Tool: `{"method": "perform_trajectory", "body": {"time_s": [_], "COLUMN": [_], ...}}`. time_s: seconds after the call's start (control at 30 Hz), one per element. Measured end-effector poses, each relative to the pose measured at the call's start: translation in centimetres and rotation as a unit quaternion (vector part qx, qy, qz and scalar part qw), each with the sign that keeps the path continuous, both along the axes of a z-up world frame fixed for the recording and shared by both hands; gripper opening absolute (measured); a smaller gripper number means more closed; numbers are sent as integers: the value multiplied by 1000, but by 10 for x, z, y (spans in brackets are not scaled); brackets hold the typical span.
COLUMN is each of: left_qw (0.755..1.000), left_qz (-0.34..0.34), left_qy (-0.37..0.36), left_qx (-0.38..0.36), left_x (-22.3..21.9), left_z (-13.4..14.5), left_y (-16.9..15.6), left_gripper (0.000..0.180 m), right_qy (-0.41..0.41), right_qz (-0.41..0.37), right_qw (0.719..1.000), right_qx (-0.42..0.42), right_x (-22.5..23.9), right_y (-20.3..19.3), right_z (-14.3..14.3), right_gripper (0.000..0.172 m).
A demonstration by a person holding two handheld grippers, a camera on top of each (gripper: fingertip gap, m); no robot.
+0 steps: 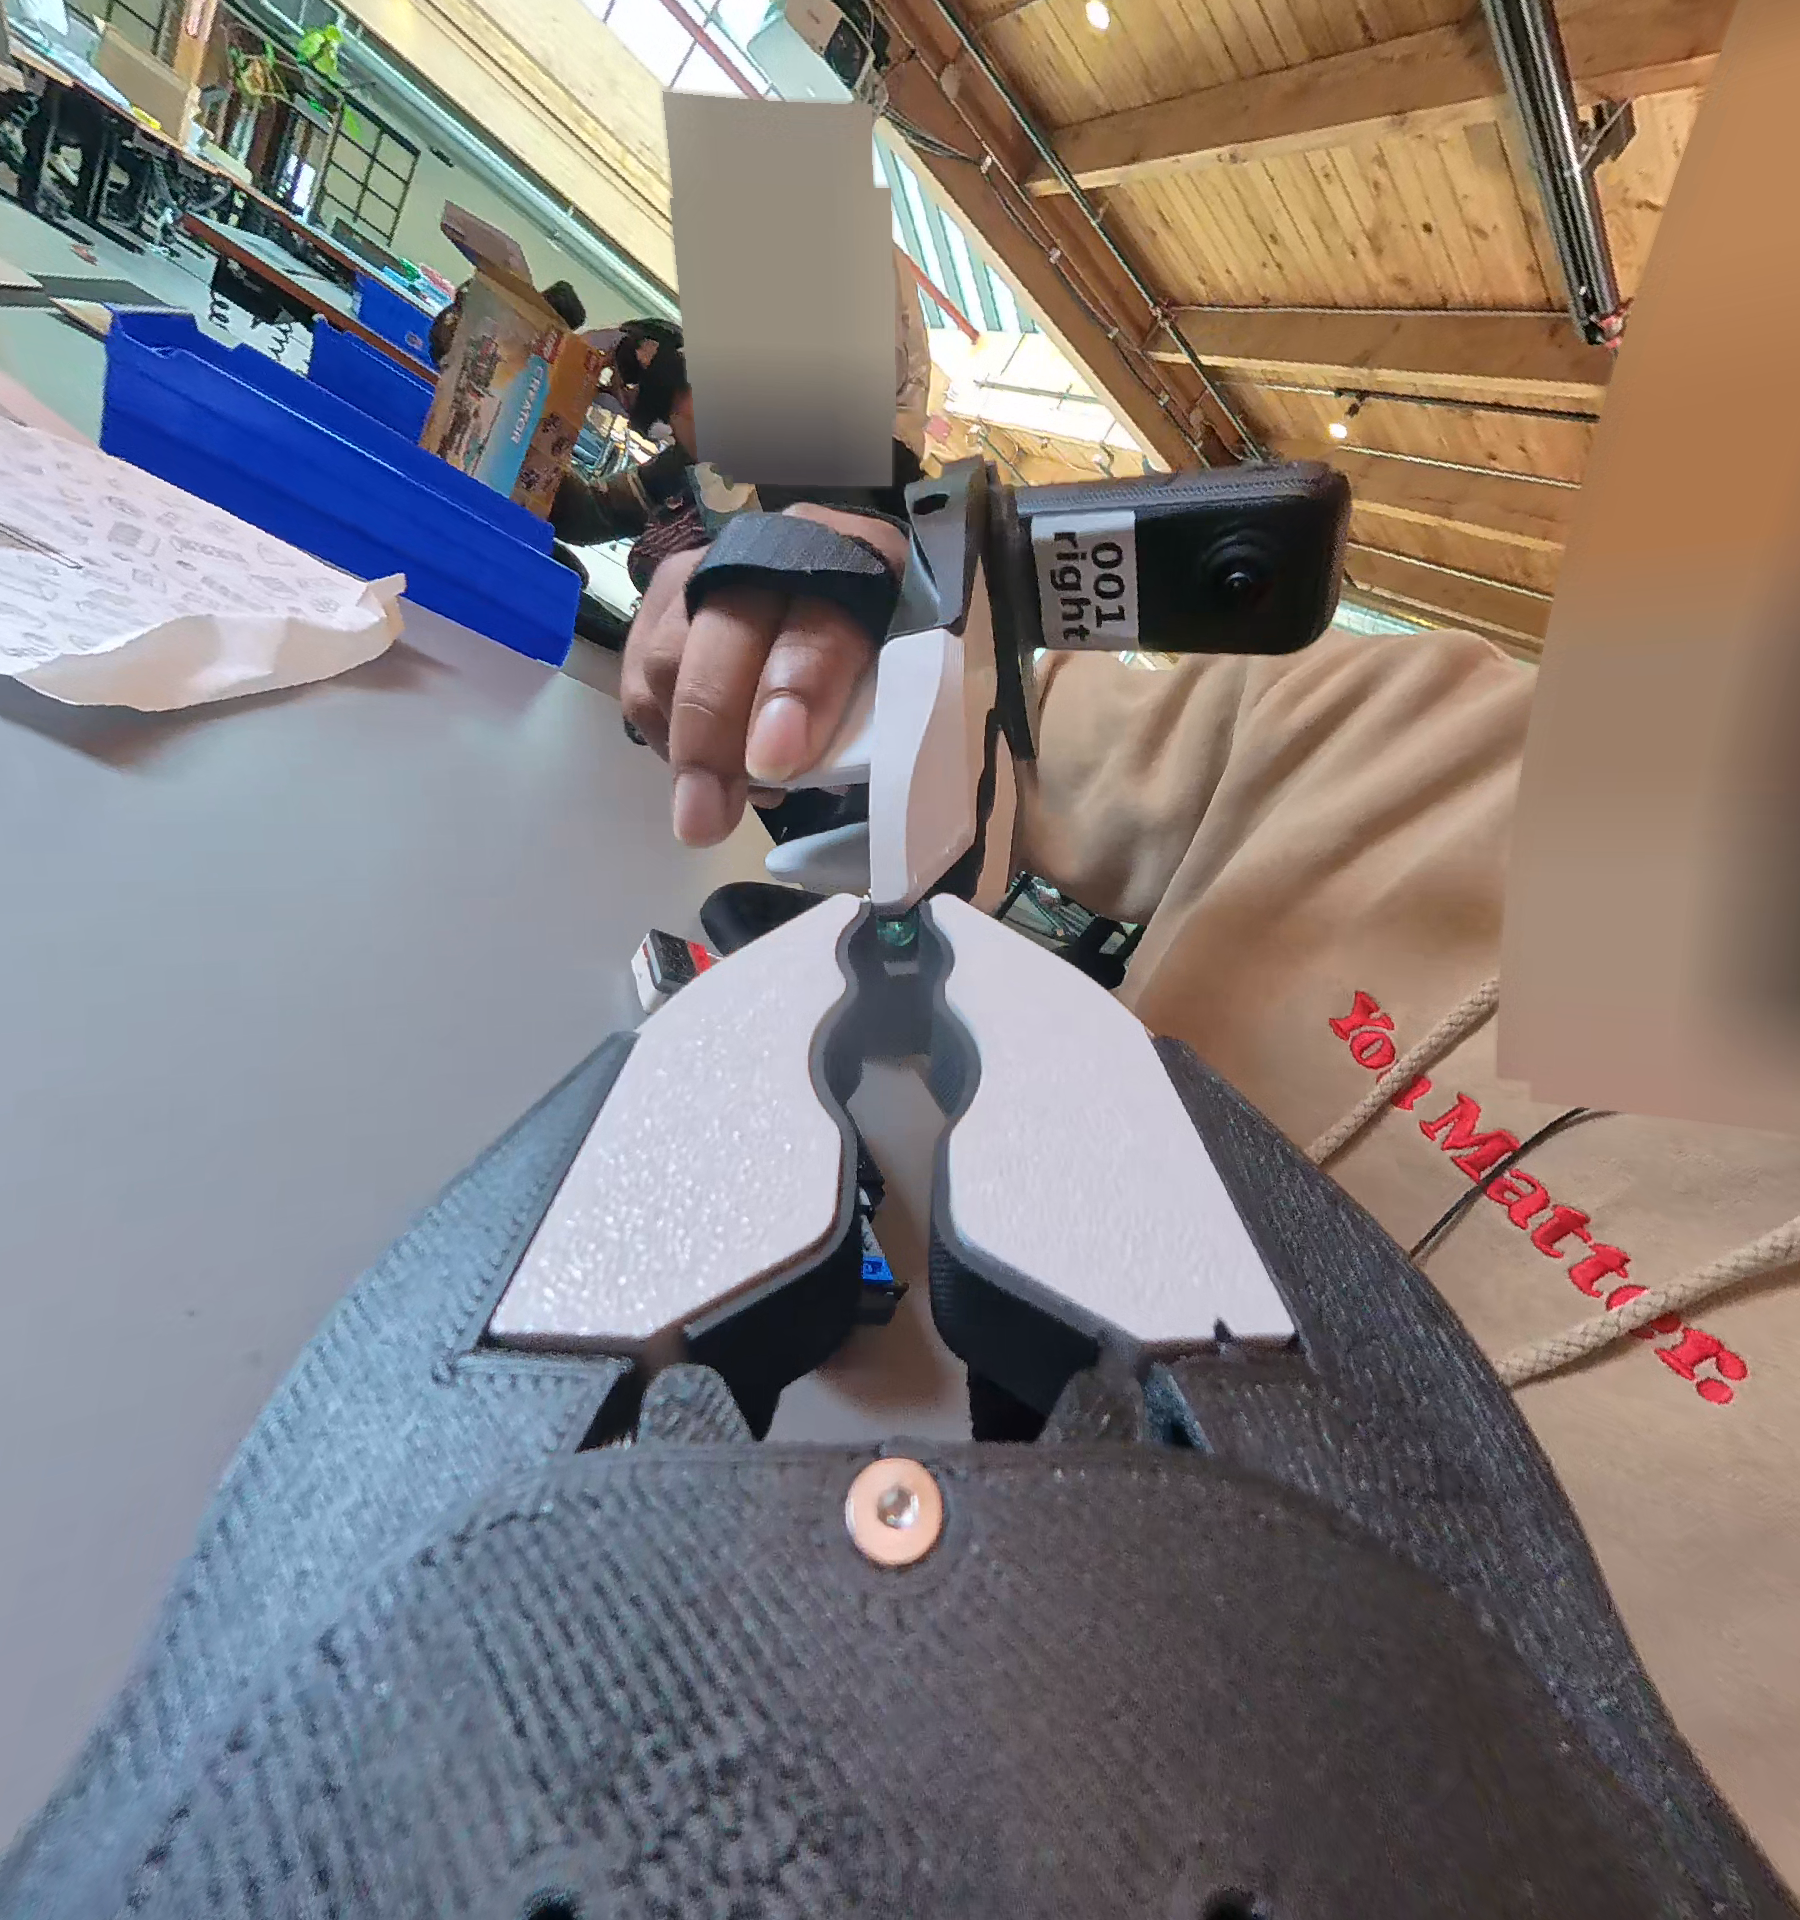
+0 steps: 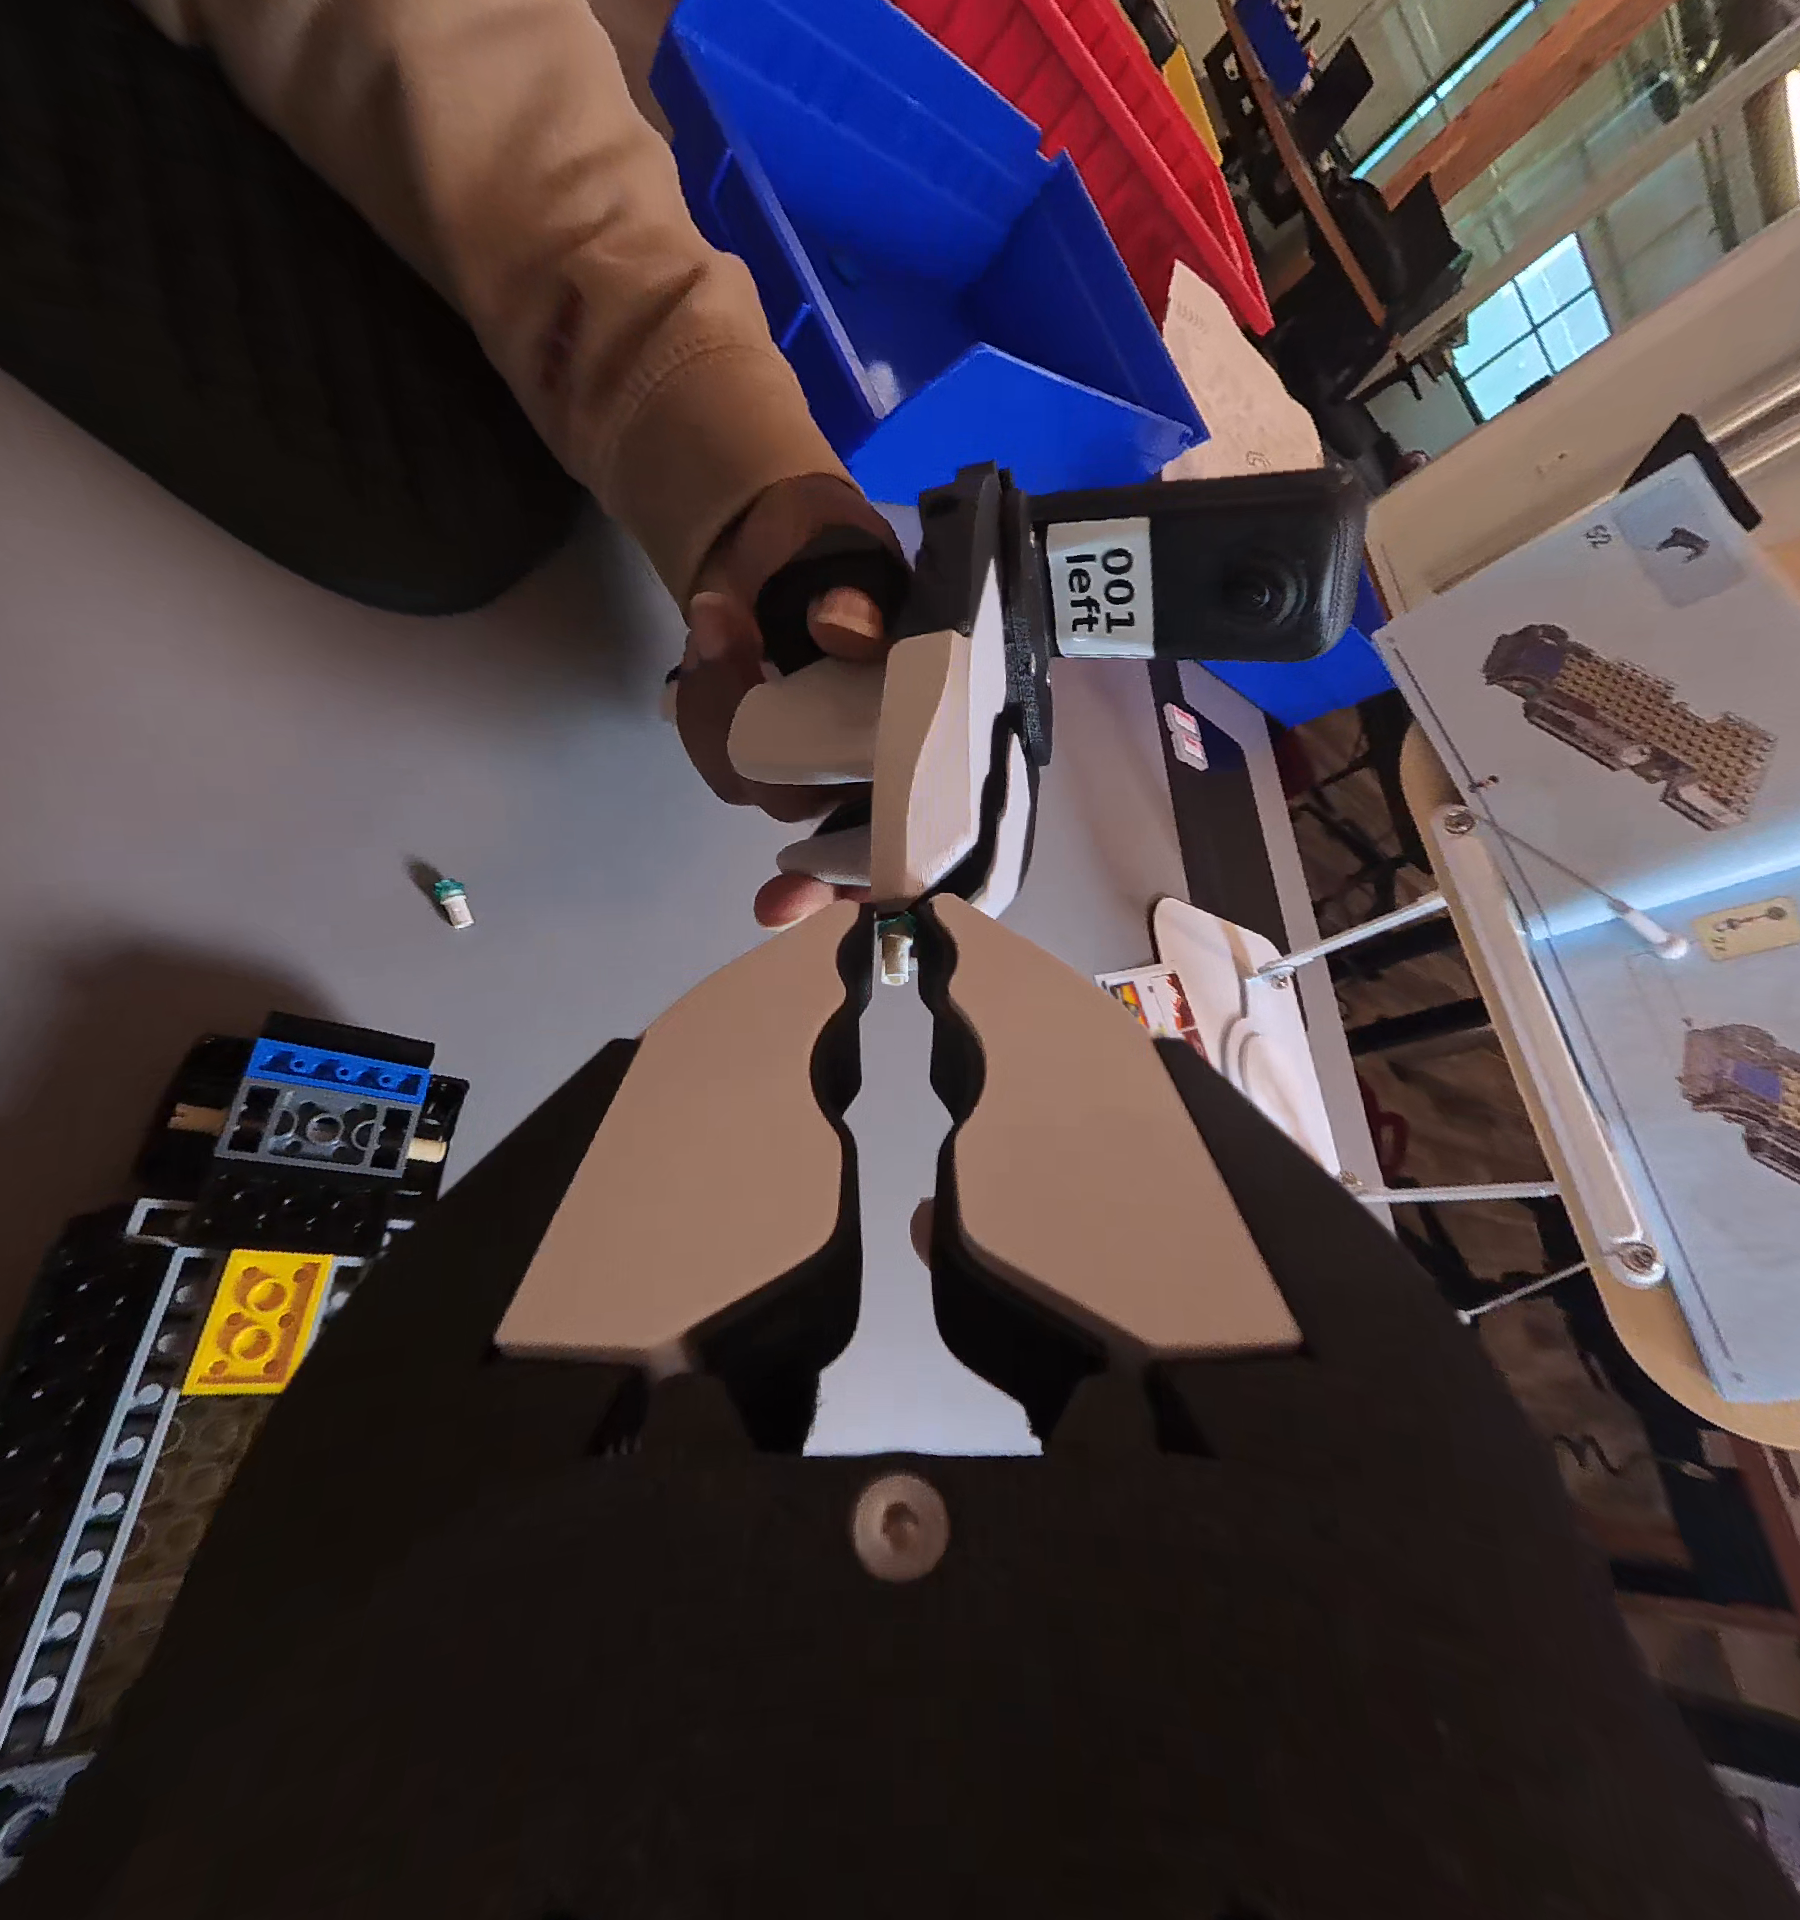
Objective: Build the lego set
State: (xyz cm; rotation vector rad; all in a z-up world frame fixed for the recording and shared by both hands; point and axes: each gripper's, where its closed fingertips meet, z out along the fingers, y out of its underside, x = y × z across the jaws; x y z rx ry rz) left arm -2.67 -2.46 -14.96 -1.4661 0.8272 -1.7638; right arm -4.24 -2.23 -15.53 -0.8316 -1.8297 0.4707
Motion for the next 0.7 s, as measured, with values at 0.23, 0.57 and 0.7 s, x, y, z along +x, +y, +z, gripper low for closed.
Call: {"method": "perform_trajectory", "body": {"time_s": [0.23, 0.57, 0.7], "left_qw": [998, 990, 993], "left_qz": [64, 123, 110], "left_qy": [22, 60, 28], "left_qx": [-12, -31, -32], "left_x": [-5, -5, -7], "left_z": [-6, -14, -5], "left_y": [22, 38, 35], "left_gripper": [7, 7, 7], "right_qy": [-4, -28, 14], "right_qz": [-62, -122, -117], "right_qw": [998, 988, 992], "right_qx": [31, 94, 47], "right_x": [3, 2, 0], "right_y": [20, 39, 36], "right_z": [-2, -11, -3], "right_gripper": [9, 5, 5]}}
